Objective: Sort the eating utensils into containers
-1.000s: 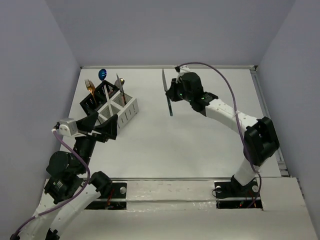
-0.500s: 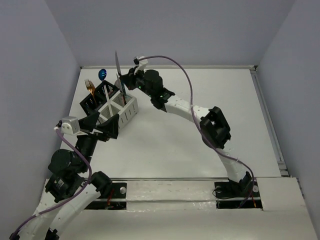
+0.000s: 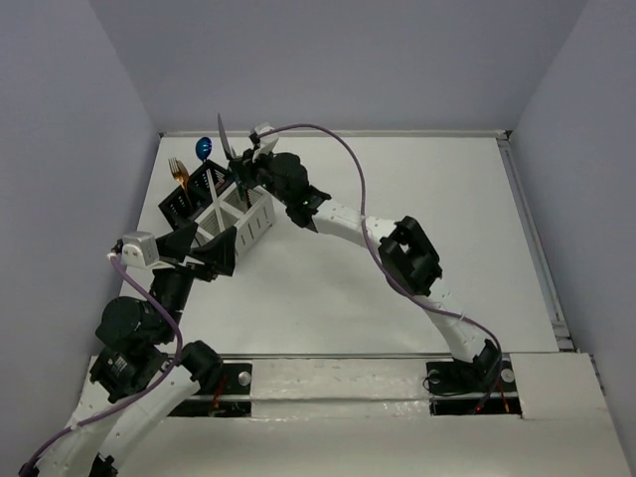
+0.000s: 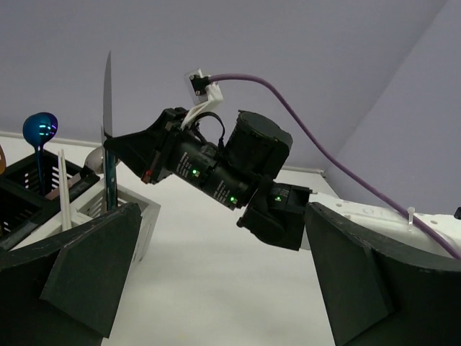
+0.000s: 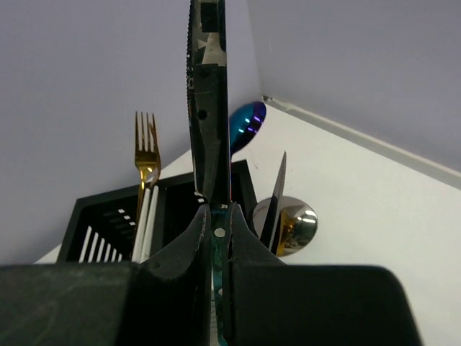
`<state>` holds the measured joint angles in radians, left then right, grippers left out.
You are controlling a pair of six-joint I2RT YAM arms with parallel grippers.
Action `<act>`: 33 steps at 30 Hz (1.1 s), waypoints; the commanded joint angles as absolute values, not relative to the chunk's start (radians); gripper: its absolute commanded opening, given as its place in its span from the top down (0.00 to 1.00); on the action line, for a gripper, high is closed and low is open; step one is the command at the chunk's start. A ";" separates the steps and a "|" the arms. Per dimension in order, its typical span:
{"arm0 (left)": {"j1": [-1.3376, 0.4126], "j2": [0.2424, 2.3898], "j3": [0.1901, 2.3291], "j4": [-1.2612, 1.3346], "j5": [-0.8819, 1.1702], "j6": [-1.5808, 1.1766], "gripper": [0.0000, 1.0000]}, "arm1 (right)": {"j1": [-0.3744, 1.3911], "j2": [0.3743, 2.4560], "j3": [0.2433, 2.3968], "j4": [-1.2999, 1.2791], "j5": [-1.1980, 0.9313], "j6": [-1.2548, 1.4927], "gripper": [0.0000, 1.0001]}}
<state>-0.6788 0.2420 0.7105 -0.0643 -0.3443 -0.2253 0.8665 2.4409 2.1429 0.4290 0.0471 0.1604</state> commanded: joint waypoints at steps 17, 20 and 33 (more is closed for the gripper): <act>-0.683 0.241 0.704 -0.023 -0.383 -0.221 0.01 | 0.887 2.154 1.893 0.535 0.058 0.133 0.12; -0.673 0.242 0.703 -0.023 -0.387 -0.221 0.01 | 0.887 2.051 1.750 0.573 0.096 0.133 0.05; -0.664 0.279 0.700 -0.017 -0.397 -0.221 0.01 | 0.887 1.374 0.968 0.390 0.512 0.130 0.00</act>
<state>-0.6720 0.2474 0.7105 -0.0635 -0.3847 -0.2256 0.8783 1.5764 1.1233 0.4866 0.3016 0.1104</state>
